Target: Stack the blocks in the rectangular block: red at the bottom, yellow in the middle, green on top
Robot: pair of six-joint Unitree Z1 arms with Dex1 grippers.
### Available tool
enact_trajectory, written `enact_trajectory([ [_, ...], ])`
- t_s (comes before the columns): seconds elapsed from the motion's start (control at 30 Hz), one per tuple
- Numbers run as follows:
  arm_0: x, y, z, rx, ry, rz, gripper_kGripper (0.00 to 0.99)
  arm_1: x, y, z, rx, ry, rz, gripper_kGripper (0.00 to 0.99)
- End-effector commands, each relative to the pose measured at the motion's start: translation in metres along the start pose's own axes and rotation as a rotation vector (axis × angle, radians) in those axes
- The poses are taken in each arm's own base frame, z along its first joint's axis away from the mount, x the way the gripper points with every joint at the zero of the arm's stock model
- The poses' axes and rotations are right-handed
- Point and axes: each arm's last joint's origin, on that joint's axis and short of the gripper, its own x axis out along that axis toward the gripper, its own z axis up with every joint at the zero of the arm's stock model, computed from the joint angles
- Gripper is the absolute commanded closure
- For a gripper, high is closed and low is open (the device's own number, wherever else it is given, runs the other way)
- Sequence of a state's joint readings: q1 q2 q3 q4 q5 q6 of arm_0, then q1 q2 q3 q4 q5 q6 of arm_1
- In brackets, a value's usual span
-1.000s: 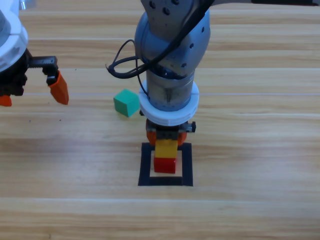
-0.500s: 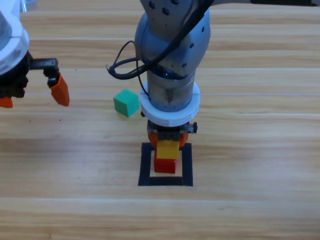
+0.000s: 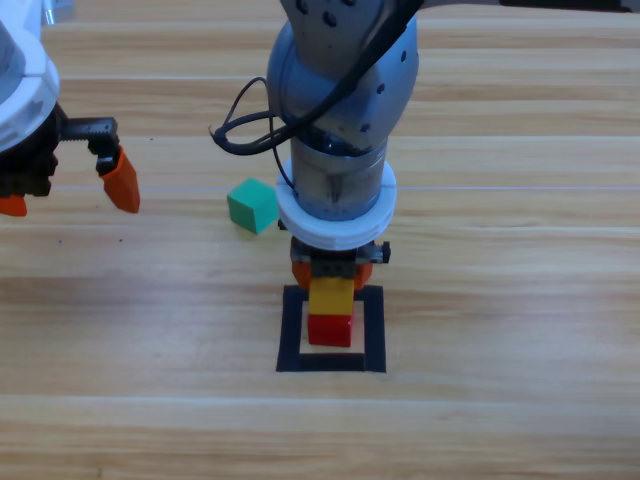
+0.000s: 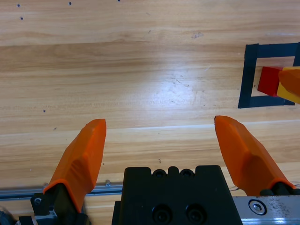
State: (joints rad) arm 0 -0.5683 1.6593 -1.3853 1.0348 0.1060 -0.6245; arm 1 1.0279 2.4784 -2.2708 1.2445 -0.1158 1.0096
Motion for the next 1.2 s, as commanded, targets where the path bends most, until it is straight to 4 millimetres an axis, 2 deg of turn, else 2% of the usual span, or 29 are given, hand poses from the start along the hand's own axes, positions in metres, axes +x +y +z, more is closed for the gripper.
enact_trajectory([
  [0.03,0.011,0.004,0.001,-0.004,0.025,0.019,0.001,0.045,0.012,-0.016,-0.042,0.048,-0.080,0.990],
  [0.33,0.012,0.004,0.001,-0.007,0.025,0.019,0.001,0.047,0.014,-0.017,-0.043,0.051,-0.076,0.990],
  [0.37,0.011,0.004,0.001,-0.008,0.024,0.019,0.001,0.048,0.014,-0.016,-0.042,0.051,-0.076,0.884],
  [0.4,0.011,0.004,0.001,-0.008,0.024,0.019,0.001,0.049,0.015,-0.016,-0.041,0.050,-0.075,0.729],
  [0.43,0.011,0.004,0.001,-0.008,0.023,0.018,0.001,0.049,0.016,-0.016,-0.043,0.050,-0.075,0.514],
  [0.47,0.011,0.004,0.001,-0.008,0.024,0.019,0.001,0.051,0.015,-0.016,-0.041,0.053,-0.082,0.126],
  [0.5,0.011,0.004,0.001,-0.008,0.023,0.018,0.001,0.052,0.015,-0.016,-0.043,0.056,-0.086,0.004],
  [0.73,0.010,0.005,0.000,-0.009,0.022,0.017,0.001,0.045,0.017,-0.014,-0.042,0.044,-0.079,0.000],
  [0.87,0.010,0.005,0.000,-0.009,0.024,0.019,0.000,0.025,0.019,-0.011,-0.051,0.019,-0.052,0.000],
  [0.93,0.010,0.005,0.000,-0.009,0.023,0.018,0.000,0.001,0.022,-0.014,-0.073,-0.024,-0.022,0.000],
  [1.03,0.008,0.006,0.000,-0.015,0.009,0.021,0.000,-0.051,0.018,-0.019,-0.102,-0.110,0.042,0.000],
  [1.07,0.003,0.006,0.000,-0.021,-0.010,0.016,0.000,-0.079,0.013,-0.021,-0.114,-0.159,0.074,0.000],
  [1.2,-0.023,0.009,0.003,-0.045,-0.117,-0.035,0.001,-0.133,-0.009,-0.025,-0.153,-0.242,0.114,0.000],
])
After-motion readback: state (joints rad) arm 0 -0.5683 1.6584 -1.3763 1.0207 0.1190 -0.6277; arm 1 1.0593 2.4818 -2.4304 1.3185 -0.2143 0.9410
